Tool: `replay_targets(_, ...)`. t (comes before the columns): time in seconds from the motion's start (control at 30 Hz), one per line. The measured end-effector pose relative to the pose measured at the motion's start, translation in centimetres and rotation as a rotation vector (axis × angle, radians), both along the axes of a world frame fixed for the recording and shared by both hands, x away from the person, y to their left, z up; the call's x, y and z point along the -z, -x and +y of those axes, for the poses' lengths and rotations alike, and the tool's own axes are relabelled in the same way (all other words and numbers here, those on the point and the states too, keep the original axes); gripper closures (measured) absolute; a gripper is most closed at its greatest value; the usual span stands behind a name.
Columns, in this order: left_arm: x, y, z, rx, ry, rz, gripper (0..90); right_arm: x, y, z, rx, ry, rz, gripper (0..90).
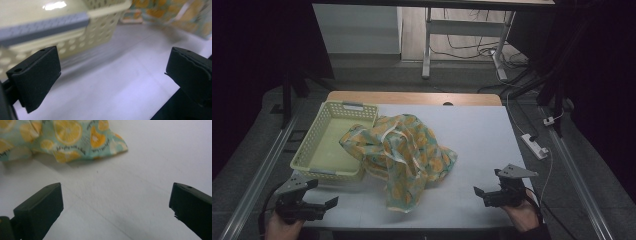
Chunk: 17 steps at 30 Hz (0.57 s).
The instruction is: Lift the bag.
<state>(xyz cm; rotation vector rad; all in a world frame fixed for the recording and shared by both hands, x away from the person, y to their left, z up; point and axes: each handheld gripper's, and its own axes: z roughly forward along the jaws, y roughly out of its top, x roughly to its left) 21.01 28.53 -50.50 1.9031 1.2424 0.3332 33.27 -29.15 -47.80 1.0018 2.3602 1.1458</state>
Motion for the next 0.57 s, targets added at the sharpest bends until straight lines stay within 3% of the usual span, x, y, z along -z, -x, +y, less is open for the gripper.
replay_targets(0.17,1.1,0.4,0.4,-0.012,-0.016,0.036,0.0,1.2,0.8,-0.8,0.013,0.032,0.022,0.0)
replay_targets(0.37,1.8,0.7,0.4,-0.024,-0.072,0.07,0.0,2.4,1.3,-1.5,0.034,0.038,0.07,0.0)
replay_targets(0.57,1.9,0.7,0.4,-0.025,-0.086,0.105,0.0,2.3,1.3,-2.0,0.069,0.012,0.074,0.0)
